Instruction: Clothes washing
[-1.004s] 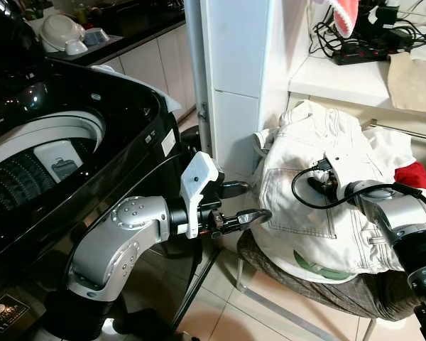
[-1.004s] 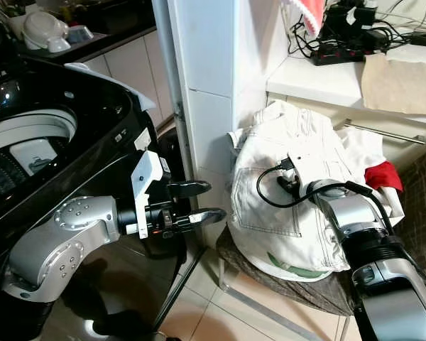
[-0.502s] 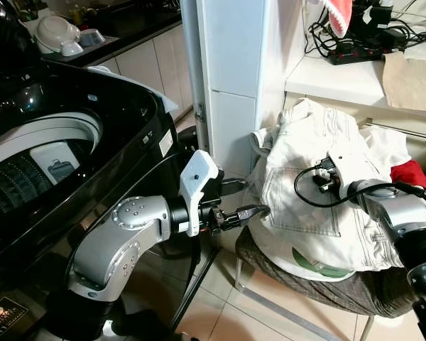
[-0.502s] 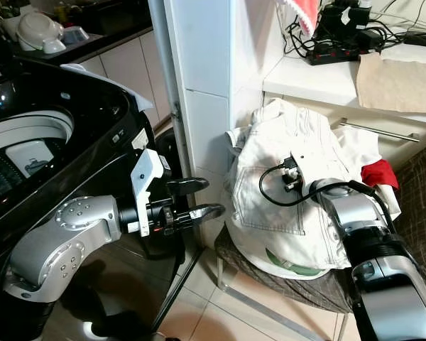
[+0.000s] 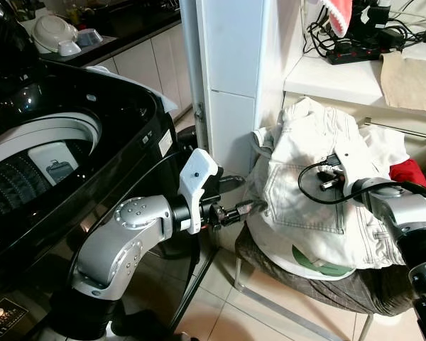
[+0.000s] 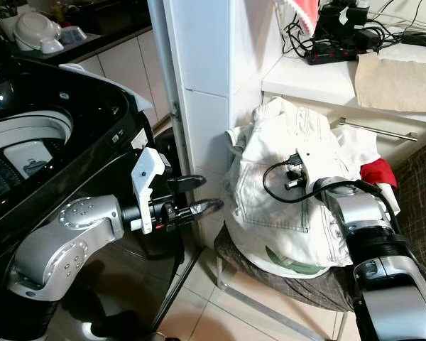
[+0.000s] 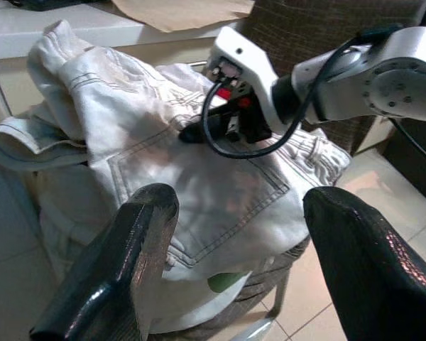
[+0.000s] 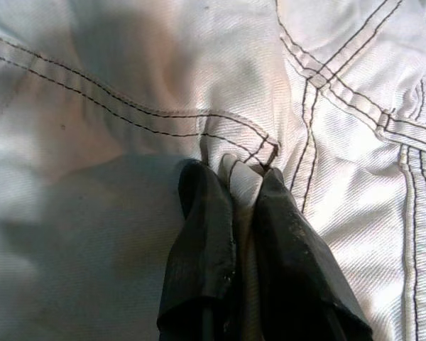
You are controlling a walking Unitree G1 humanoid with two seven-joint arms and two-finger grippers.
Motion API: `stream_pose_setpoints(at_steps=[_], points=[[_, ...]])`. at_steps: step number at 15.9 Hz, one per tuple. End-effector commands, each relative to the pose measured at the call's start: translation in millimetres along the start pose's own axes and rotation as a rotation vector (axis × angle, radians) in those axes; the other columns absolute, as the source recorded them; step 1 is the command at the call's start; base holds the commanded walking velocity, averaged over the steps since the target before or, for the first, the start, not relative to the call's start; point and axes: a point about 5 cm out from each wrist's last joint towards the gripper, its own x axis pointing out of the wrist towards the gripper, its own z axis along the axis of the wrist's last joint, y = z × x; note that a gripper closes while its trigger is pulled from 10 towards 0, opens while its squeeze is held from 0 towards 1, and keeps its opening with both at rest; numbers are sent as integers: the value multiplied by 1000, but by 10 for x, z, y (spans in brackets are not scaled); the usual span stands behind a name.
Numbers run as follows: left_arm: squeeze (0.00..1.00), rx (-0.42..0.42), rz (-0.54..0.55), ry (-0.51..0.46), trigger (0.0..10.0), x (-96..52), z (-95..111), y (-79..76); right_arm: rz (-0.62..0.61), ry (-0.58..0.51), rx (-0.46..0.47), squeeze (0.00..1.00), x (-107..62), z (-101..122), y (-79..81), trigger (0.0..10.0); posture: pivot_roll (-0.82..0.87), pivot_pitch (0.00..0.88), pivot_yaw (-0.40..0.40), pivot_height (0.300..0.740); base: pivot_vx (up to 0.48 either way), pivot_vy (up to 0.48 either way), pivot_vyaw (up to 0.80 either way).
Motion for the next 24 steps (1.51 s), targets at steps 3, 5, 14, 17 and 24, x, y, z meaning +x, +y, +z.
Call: stream_pose_setpoints(at_steps=[3, 5, 14, 17, 24], points=[[0, 21, 114, -23, 10000, -38, 65, 148, 15, -131, 85, 0, -185, 265, -199, 0, -93, 0, 113, 740, 0, 0, 0], [0, 41, 174, -63, 10000, -33, 136, 207, 69, -233, 135, 0, -358, 466, -272, 0, -93, 0, 113, 740, 0, 0, 0], [1000, 116, 123, -366, 10000, 95, 682, 113, 482, -645, 178, 0, -1222, 1066, -271, 0, -110, 0, 93, 740, 0, 0, 0], [1000, 124, 117, -402, 10000, 180, 724, 115, 598, -719, 216, 0, -1312, 1147, -183, 0, -109, 0, 89, 740, 0, 0, 0], [1000, 480, 73, -501, 10000, 303, 1073, 3, 745, -666, 119, 0, -1402, 1071, 108, 0, -110, 0, 93, 740, 0, 0, 0]])
